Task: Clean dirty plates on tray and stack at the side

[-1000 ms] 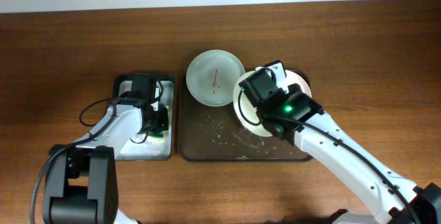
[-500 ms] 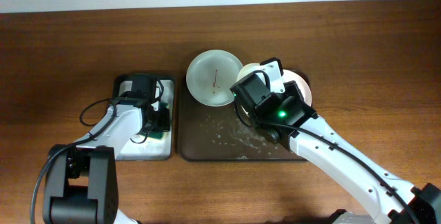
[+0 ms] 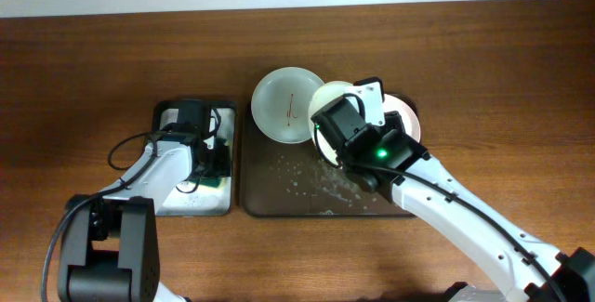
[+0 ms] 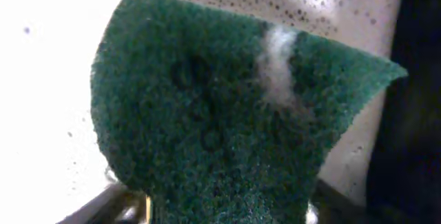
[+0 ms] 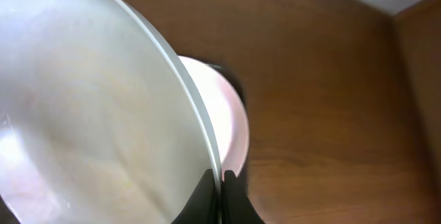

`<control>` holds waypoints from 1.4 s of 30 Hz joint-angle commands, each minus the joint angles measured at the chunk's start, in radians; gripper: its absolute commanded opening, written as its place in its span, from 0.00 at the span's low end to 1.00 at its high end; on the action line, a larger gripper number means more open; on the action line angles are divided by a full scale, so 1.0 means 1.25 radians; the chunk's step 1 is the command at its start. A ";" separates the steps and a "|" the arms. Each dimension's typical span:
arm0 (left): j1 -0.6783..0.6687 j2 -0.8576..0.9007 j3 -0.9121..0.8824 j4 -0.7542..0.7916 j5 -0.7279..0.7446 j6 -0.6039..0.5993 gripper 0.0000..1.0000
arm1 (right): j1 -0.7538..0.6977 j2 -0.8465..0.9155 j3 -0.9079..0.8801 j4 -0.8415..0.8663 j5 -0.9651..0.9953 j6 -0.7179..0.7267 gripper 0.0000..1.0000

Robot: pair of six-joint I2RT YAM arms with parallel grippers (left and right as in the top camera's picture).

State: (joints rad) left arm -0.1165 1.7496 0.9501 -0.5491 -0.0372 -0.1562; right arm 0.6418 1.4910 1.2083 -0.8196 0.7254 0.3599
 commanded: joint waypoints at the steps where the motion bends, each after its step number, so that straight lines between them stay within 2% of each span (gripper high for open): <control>1: 0.001 0.016 -0.013 -0.004 0.013 0.001 0.18 | -0.076 -0.022 0.023 0.004 -0.079 0.107 0.04; 3: 0.001 0.016 -0.013 -0.004 0.013 0.001 0.15 | -0.143 -0.022 0.023 -0.001 -0.158 0.141 0.04; 4: 0.001 0.016 -0.013 -0.004 0.013 0.001 0.22 | -0.177 -0.022 0.023 -0.003 -0.201 0.157 0.04; 5: 0.001 0.016 -0.013 -0.004 0.013 0.001 0.45 | -0.210 -0.022 0.023 -0.001 -0.258 0.159 0.04; 6: 0.001 0.016 -0.013 -0.004 0.013 0.001 0.52 | -0.247 -0.023 0.023 0.004 -0.334 0.146 0.04; 7: 0.001 0.016 -0.013 -0.004 0.013 0.001 0.52 | -0.272 -0.026 0.023 0.012 -0.391 0.100 0.04; 9: 0.001 0.016 -0.013 -0.003 0.012 0.001 0.52 | -0.286 -0.026 0.023 0.019 -0.407 0.026 0.04; 13: 0.001 0.016 -0.013 0.003 0.013 0.001 0.55 | -0.253 -0.026 0.023 0.015 -0.370 -0.062 0.04; 16: 0.001 0.016 -0.013 0.005 0.013 0.001 0.57 | -0.181 -0.026 0.023 0.006 -0.248 -0.067 0.04; 17: 0.001 0.016 -0.013 0.005 0.013 0.001 0.66 | -0.152 -0.026 0.023 0.004 -0.191 -0.067 0.04; 21: 0.001 0.016 -0.013 0.005 0.013 0.001 0.79 | -0.044 -0.026 0.023 0.005 0.043 -0.075 0.04; 25: 0.001 0.016 -0.013 0.008 0.013 0.001 0.79 | 0.060 -0.026 0.023 0.013 0.253 -0.075 0.04; 28: 0.001 0.016 -0.013 0.008 0.013 0.001 0.80 | 0.100 -0.026 0.023 0.021 0.339 -0.075 0.04; 39: 0.001 0.016 -0.013 0.009 0.013 0.001 0.81 | 0.125 -0.026 0.023 0.032 0.351 -0.074 0.04; 42: 0.001 0.016 -0.013 0.011 0.013 0.001 0.81 | 0.123 -0.026 0.023 0.031 0.340 -0.035 0.04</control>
State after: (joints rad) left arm -0.1154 1.7496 0.9501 -0.5373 -0.0376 -0.1566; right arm 0.7910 1.4834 1.2102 -0.7834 1.1191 0.2615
